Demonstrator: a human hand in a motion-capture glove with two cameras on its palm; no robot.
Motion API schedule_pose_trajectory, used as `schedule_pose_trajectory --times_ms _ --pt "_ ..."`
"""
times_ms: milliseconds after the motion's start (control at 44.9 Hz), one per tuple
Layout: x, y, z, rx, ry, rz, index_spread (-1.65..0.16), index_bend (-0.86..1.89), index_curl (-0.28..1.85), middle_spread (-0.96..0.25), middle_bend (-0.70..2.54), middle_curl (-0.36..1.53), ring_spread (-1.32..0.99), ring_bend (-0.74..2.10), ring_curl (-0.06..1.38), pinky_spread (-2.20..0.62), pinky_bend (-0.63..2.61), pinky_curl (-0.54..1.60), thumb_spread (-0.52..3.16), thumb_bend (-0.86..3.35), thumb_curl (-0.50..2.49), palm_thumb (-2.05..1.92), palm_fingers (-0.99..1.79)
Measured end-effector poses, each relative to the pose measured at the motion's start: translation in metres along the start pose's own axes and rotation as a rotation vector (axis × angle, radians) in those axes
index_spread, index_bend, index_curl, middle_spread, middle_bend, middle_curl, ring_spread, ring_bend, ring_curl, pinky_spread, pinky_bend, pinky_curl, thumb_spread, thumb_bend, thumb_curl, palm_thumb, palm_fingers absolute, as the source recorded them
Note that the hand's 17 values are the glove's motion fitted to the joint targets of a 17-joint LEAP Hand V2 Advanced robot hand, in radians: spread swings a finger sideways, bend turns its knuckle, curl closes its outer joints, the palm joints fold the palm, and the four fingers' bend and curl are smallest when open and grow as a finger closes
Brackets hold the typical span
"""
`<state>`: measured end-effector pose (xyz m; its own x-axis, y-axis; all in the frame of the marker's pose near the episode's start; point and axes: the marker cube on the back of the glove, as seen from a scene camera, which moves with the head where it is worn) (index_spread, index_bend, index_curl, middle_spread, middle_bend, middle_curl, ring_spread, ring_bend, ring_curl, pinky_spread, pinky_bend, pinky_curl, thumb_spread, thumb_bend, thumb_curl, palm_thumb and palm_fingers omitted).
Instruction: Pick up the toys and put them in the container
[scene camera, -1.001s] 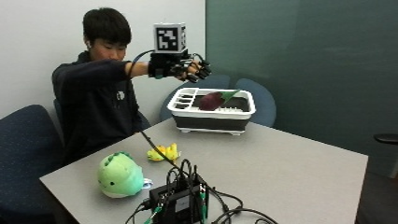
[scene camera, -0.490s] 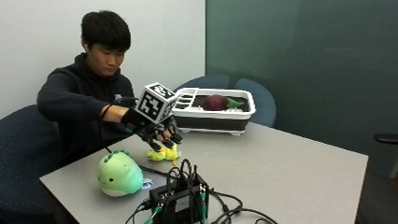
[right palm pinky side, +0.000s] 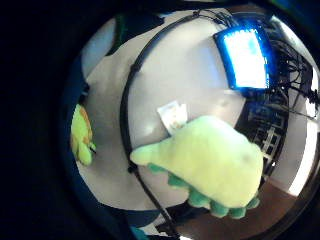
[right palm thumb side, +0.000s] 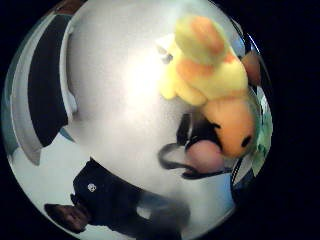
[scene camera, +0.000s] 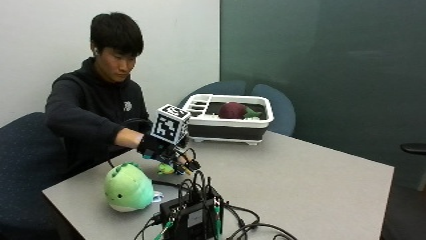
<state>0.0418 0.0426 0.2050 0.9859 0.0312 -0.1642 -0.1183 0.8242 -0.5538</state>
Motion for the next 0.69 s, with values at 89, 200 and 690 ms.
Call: schedule_pose_trajectory --times_ms 89,200,690 --pt "-0.004 0.0 -0.002 0.036 -0.032 -0.015 -0.17 1.08 0.59 0.01 0.2 0.18 -0.01 0.15 0.06 0.02 0.48 0.27 1.31 0.21 0.46 0.43 0.02" --pt "0.002 0.0 -0.028 0.107 -0.121 -0.051 -0.17 1.1 0.61 -0.04 0.3 0.24 -0.04 0.16 0.06 0.02 0.45 0.27 1.28 0.24 0.51 0.53 0.1" --pt "-0.151 -0.045 -0.249 0.58 -0.389 -0.092 -0.13 1.12 0.71 -0.23 0.62 0.39 -0.2 0.21 0.1 -0.01 0.38 0.29 1.13 0.16 0.64 0.56 0.22"
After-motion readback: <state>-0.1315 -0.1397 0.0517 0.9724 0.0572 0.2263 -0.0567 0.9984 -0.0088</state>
